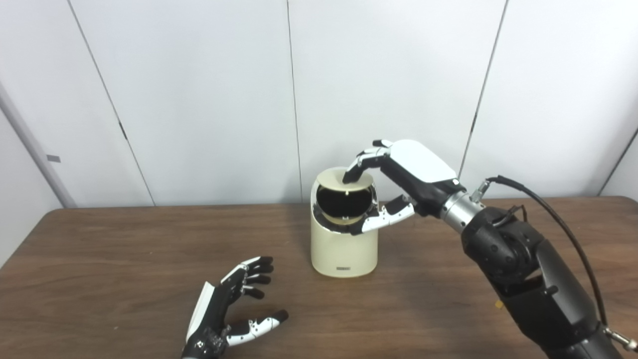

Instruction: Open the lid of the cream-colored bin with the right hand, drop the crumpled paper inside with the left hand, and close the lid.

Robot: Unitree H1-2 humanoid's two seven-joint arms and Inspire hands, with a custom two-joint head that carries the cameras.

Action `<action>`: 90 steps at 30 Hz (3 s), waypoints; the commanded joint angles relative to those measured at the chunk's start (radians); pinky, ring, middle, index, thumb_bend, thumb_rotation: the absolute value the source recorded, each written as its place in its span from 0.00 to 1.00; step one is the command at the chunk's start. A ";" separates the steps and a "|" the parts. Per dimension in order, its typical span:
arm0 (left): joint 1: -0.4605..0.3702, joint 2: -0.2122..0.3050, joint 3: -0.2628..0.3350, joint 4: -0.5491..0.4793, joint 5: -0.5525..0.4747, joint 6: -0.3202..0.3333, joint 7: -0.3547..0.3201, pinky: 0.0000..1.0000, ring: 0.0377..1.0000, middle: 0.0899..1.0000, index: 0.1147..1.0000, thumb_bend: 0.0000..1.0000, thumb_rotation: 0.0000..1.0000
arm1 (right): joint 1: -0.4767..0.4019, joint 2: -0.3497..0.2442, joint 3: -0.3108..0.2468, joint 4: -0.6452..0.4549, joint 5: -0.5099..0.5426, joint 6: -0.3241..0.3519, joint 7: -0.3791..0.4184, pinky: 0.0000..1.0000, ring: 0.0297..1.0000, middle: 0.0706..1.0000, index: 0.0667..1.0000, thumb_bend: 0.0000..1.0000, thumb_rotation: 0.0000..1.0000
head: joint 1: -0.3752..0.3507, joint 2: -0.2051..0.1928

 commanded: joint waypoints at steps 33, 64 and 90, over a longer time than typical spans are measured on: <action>0.007 -0.001 0.005 -0.046 0.010 0.025 0.007 0.61 0.70 0.74 0.76 0.71 0.04 | 0.013 -0.030 0.102 0.012 -0.191 -0.133 0.011 0.89 0.83 0.62 0.61 0.76 0.40 | 0.019 0.030; 0.016 0.007 0.005 -0.075 0.006 0.045 0.000 0.61 0.70 0.73 0.76 0.72 0.04 | 0.072 0.037 -0.030 -0.061 -0.091 -0.030 0.013 0.92 0.85 0.71 0.70 0.69 0.41 | 0.024 0.042; 0.004 0.012 0.013 -0.075 -0.017 0.029 -0.008 0.62 0.71 0.74 0.76 0.71 0.05 | 0.414 0.131 -0.259 -0.062 0.323 -0.085 -0.168 0.68 0.82 0.89 0.89 0.73 0.42 | 0.014 0.043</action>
